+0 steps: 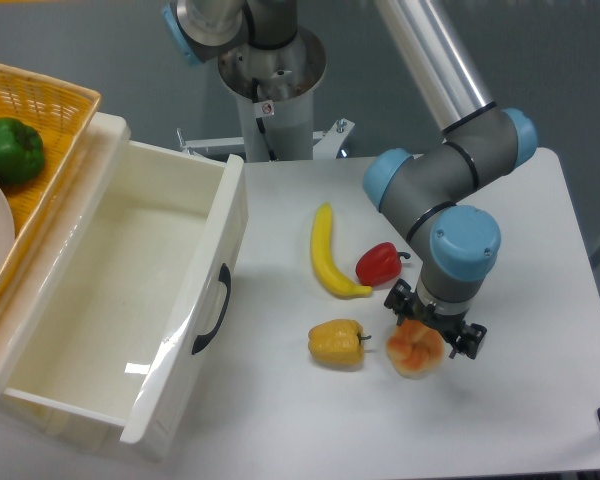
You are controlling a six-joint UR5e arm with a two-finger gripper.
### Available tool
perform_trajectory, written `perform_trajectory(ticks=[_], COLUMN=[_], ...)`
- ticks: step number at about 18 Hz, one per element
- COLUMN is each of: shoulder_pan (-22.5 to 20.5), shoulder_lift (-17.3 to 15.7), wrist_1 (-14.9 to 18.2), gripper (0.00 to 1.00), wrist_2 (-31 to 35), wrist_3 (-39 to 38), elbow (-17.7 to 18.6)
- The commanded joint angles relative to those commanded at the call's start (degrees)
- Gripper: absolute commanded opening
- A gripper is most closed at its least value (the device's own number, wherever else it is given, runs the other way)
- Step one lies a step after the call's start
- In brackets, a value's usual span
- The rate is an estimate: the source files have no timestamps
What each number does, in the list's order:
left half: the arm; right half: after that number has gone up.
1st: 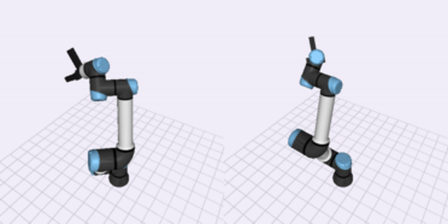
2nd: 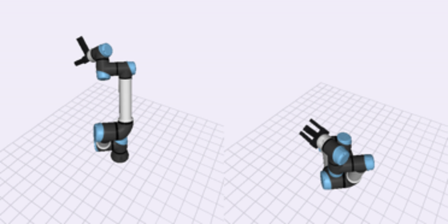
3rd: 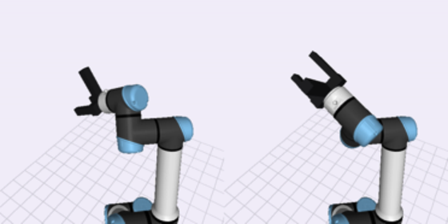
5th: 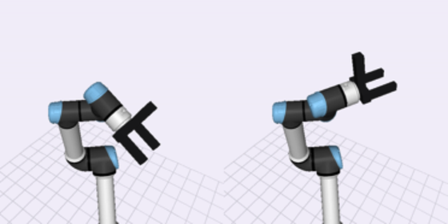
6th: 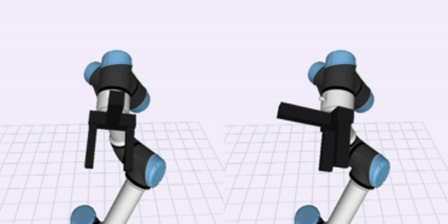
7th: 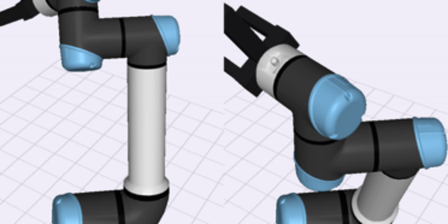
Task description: Pick up the round bread
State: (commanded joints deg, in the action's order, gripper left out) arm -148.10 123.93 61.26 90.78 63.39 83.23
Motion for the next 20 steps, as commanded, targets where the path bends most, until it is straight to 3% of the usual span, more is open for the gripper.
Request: perform_trajectory(ticks=[3,7,13,16,20], shoulder_pan=[0.5,0.5,0.4,0.4,0.5], shoulder_lift=[0.5,1.5,1.7,1.7,1.7], wrist_1=[-0.5,-4.2,-4.7,-5.3,-6.7], gripper=[1.0,1.0,0.99,0.9,0.62], wrist_2=[0.4,0.4,0.5,2.8,4.9], wrist_3=[-2.7,-2.7,-2.2,-2.2,-2.0], elbow=[0.4,2.0,2.7,3.7,4.1])
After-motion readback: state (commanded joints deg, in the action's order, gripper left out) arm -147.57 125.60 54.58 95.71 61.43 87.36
